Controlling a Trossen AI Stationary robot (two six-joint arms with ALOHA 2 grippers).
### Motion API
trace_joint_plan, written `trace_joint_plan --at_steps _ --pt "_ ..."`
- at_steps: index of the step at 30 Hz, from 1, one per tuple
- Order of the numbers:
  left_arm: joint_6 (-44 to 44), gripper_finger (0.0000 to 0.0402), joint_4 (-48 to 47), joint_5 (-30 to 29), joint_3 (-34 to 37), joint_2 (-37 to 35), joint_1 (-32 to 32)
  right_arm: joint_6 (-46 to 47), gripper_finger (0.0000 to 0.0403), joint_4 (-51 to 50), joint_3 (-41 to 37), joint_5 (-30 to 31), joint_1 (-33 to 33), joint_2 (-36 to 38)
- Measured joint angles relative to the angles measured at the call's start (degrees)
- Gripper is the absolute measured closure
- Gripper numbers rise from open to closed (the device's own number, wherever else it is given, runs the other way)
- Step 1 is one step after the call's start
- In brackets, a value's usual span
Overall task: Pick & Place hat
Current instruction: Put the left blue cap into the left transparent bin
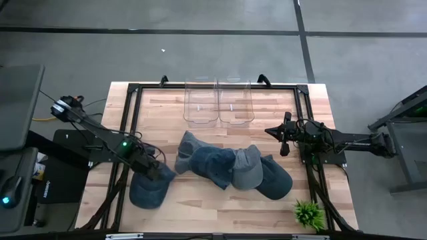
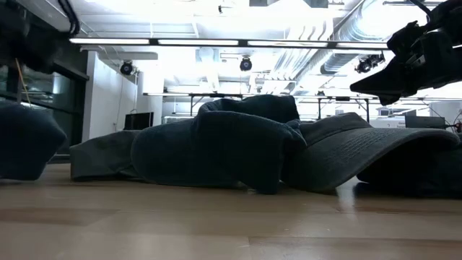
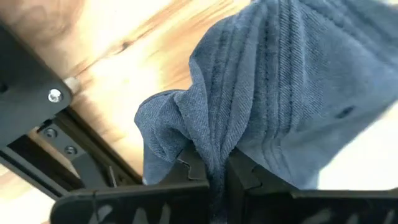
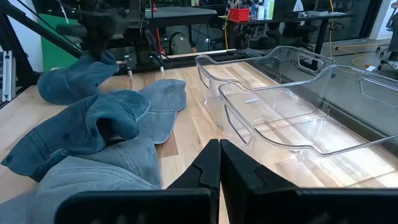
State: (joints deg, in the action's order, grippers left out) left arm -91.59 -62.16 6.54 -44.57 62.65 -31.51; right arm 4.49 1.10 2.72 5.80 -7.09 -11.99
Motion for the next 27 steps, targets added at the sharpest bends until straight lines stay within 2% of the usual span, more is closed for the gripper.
trace_joint_plan --at_steps 6,17,27 --pt "0.0 0.0401 -4.9 -4.1 -6.1 -0.3 0.0 0.0 0.0402 0.0 0.0 0.0 0.0 0.0" --pt "0.0 0.0401 -7.0 -6.2 -11.5 -0.3 0.0 0.0 0.0402 0.0 0.0 0.0 0.0 0.0" --pt "1.4 0.0401 -8.8 -17.2 -18.3 -1.0 0.0 0.0 0.0402 0.0 0.0 0.0 0.0 0.0"
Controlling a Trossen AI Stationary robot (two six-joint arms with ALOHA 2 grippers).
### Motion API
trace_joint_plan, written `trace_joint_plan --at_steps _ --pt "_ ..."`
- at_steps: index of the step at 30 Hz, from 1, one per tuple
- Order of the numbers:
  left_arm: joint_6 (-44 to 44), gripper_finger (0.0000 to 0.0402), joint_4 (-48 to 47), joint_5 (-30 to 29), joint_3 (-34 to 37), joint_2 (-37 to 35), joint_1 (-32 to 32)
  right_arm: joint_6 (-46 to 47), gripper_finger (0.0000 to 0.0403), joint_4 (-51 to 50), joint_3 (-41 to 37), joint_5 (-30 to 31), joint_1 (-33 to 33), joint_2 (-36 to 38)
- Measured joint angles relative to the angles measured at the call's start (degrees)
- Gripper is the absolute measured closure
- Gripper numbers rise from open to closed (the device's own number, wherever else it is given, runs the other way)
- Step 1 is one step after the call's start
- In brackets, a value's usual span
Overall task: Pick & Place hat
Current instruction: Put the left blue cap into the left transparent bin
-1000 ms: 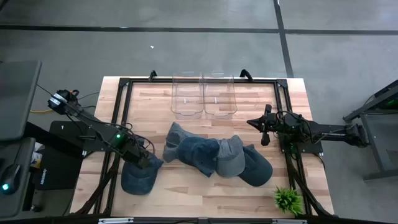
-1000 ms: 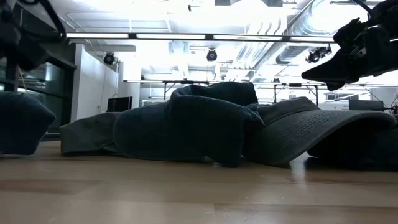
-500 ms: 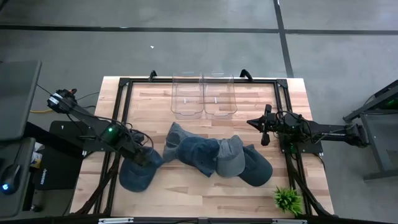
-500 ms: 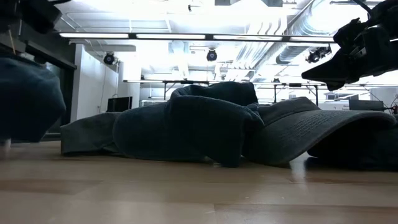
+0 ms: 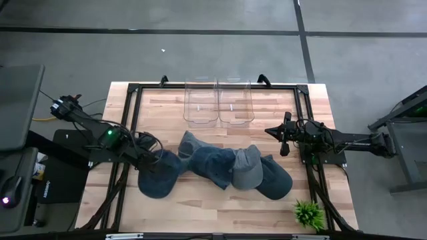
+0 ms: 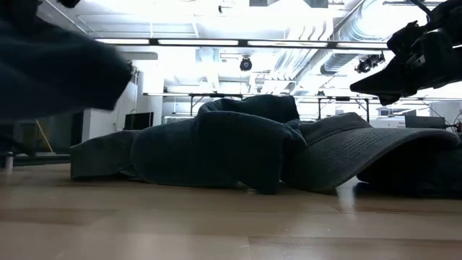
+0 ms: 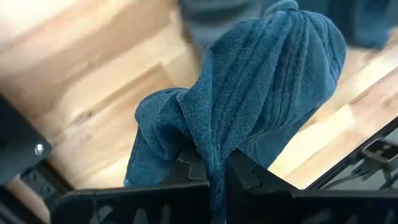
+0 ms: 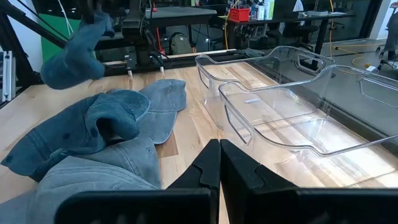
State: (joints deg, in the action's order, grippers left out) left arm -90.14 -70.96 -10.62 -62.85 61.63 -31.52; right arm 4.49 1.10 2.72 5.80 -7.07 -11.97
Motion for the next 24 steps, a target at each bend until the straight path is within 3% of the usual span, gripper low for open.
trace_joint_plan --at_steps 10,24 --pt "4.6 0.0401 0.1 -13.3 -5.7 0.0 0.0 0.0 0.0402 0.0 0.0 0.0 0.0 0.0" --pt "12.0 0.0401 2.6 -47.0 -5.9 0.0 0.0 0.0 0.0402 0.0 0.0 0.0 0.0 0.0"
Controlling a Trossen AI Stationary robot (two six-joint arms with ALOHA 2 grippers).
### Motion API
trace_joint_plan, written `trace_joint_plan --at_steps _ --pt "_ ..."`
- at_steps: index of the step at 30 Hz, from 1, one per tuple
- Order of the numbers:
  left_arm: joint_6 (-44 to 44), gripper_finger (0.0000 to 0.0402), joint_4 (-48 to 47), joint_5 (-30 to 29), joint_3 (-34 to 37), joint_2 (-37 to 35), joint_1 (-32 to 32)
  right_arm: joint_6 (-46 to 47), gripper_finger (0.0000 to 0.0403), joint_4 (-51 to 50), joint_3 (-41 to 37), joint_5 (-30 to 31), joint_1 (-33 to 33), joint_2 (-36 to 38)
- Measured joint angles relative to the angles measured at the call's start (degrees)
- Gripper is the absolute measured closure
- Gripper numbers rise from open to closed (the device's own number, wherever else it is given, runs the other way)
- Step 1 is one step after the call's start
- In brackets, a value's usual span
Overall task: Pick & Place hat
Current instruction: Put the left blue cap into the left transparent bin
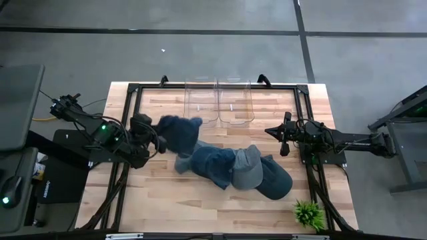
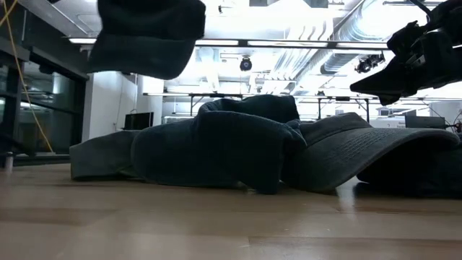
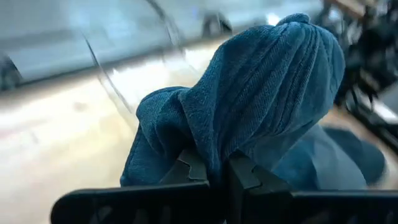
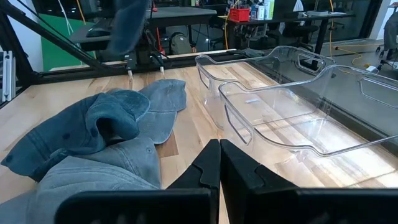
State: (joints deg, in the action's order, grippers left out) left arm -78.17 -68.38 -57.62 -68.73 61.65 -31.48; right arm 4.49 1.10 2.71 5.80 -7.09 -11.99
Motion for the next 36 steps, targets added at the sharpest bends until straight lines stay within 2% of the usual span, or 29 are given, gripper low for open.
trace_joint_plan --at_steps 4,11,21,29,36 --pt "1.9 0.0401 -0.2 -7.3 0.0 0.0 0.7 0.0 0.0402 0.0 0.0 0.0 0.0 0.0" --pt "7.4 0.0401 -0.8 -10.4 0.0 0.1 5.7 0.0 0.0402 0.0 0.0 0.0 0.0 0.0" --pt "19.8 0.0401 3.0 -10.9 0.0 0.1 13.8 0.0 0.0402 0.0 0.0 0.0 0.0 0.0" --pt "25.6 0.0401 6.7 -9.1 0.0 0.1 20.5 0.0 0.0402 0.0 0.0 0.0 0.0 0.0" --pt "36.4 0.0401 15.0 -8.5 0.6 0.1 24.9 0.0 0.0402 0.0 0.0 0.0 0.0 0.0"
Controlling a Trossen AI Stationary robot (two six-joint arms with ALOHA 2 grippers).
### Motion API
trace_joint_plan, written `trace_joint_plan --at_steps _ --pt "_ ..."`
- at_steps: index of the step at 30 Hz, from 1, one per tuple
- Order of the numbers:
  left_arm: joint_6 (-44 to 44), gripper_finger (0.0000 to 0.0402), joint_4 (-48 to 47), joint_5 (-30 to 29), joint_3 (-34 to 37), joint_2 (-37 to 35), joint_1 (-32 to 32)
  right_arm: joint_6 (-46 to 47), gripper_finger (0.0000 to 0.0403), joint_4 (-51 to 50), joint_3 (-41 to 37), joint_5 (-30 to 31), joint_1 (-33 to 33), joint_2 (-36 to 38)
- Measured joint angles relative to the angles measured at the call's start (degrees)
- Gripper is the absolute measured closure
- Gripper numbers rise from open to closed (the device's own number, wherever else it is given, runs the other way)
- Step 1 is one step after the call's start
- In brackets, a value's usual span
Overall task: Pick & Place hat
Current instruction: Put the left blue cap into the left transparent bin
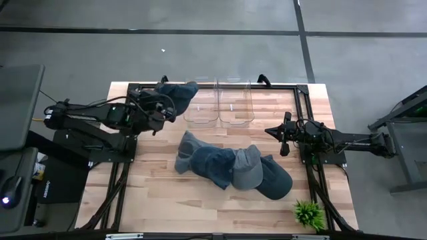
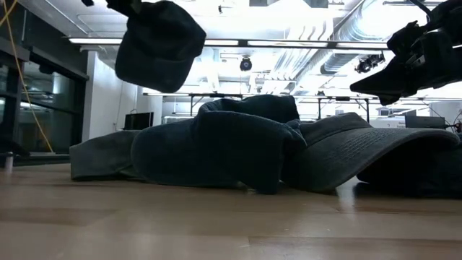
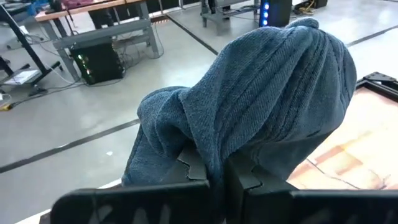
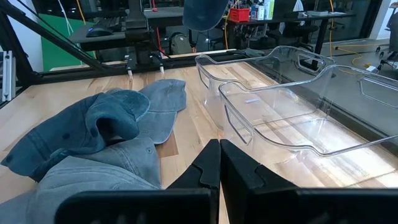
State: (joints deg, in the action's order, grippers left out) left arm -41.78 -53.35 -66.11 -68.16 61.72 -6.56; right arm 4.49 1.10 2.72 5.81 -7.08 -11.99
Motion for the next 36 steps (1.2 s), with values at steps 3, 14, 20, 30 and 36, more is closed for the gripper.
trace_joint_plan --at_steps 3,14,20,30,36 --pt "6.8 0.0401 9.0 3.2 2.9 0.0 2.0 0.0 0.0402 0.0 0.0 0.0 0.0 0.0" --pt "23.4 0.0401 43.0 14.6 15.3 2.7 10.0 0.0 0.0402 0.0 0.0 0.0 0.0 0.0" --pt "27.8 0.0401 50.8 17.6 15.5 6.8 12.4 0.0 0.0402 0.0 0.0 0.0 0.0 0.0" --pt "29.2 0.0401 57.8 23.9 15.5 12.8 19.1 0.0 0.0402 0.0 0.0 0.0 0.0 0.0" --pt "23.1 0.0401 57.2 27.7 15.5 13.3 23.4 0.0 0.0402 0.0 0.0 0.0 0.0 0.0"
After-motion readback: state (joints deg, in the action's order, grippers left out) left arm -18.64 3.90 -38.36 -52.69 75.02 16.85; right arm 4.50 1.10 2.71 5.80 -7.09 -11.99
